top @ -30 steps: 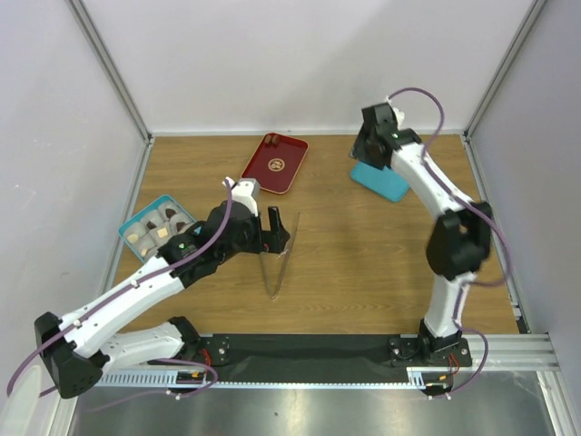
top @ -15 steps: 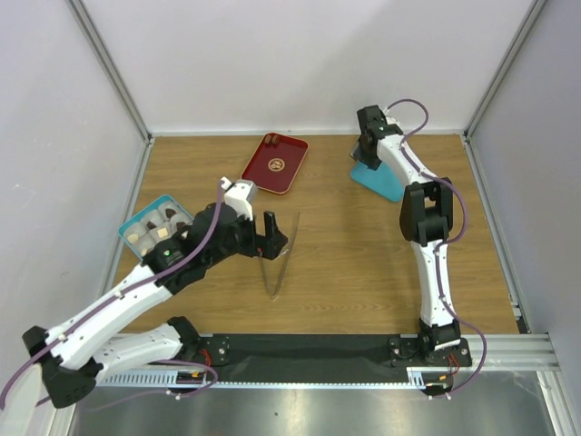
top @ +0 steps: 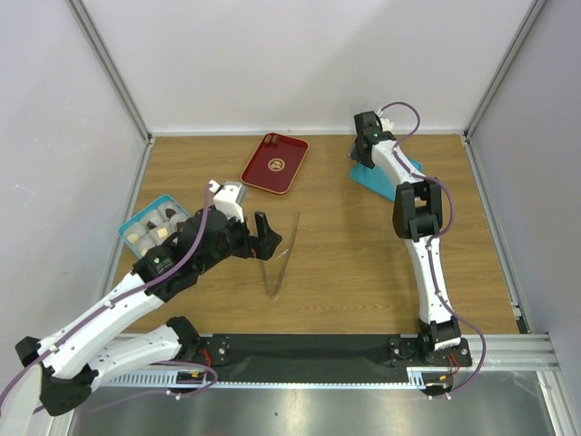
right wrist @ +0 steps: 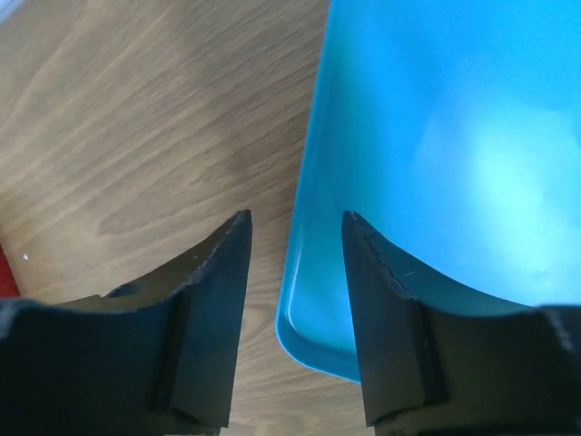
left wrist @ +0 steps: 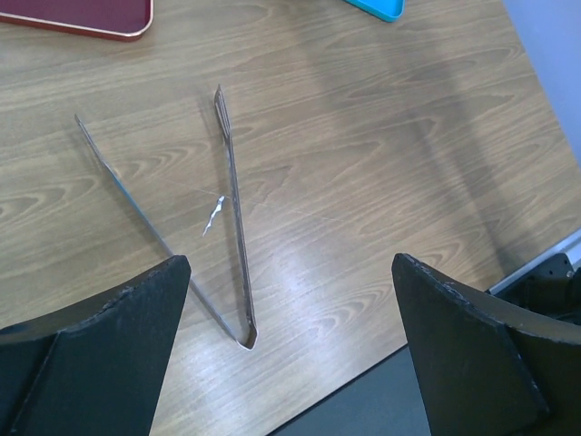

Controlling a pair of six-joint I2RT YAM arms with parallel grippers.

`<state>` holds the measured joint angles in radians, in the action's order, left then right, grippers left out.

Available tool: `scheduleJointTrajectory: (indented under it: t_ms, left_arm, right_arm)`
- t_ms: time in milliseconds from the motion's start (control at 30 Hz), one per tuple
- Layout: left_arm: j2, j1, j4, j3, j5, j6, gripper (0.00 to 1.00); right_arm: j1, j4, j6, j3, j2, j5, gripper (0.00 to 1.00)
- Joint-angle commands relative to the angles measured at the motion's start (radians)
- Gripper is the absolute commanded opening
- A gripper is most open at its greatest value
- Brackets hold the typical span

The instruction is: Pack the chocolate

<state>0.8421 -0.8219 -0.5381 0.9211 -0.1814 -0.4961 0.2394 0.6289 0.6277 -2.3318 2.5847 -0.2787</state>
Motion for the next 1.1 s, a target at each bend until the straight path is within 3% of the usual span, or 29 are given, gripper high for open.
scheduleJointTrajectory:
  t_ms: [0,200,300,400,467,533,667,733,967,1067]
  left_arm:
    - [0.038,-0.003,-0.003,0.070,-0.038,0.020,1.00]
    - [0.023,0.000,-0.036,0.087,-0.096,0.034,1.00]
    - [-0.001,0.001,-0.022,0.087,-0.093,0.027,1.00]
    - [0.002,0.016,-0.036,0.108,-0.092,0.021,0.99]
    - [0.009,0.041,-0.043,0.125,-0.050,0.019,0.98]
    - [0.012,0.110,-0.039,0.130,0.000,0.019,0.97]
    - [0.038,0.320,-0.010,0.140,0.259,0.024,0.96]
    - [0.063,0.365,0.004,0.157,0.325,0.031,0.96]
    - [0.182,0.480,0.062,0.245,0.509,0.004,0.96]
    - [0.230,0.547,0.185,0.234,0.692,-0.074,0.96]
  right_arm:
    - [0.017,0.014,-0.065,-0.040,0.044,-0.049,0.49]
    - [0.026,0.014,-0.155,-0.014,0.051,-0.007,0.37]
    - [0.031,0.018,-0.190,-0.006,0.049,0.039,0.25]
    - [0.040,0.018,-0.221,0.018,0.013,0.113,0.06]
    - [0.044,0.009,-0.232,0.052,-0.032,0.172,0.00]
    - [0.054,-0.020,-0.237,0.146,-0.131,0.219,0.00]
    - [0.057,-0.135,-0.211,0.375,-0.356,0.344,0.00]
    - [0.055,-0.198,-0.200,0.480,-0.431,0.375,0.00]
    - [0.051,-0.262,-0.145,0.612,-0.669,0.582,0.00]
    - [0.046,-0.320,-0.051,0.640,-0.764,0.676,0.00]
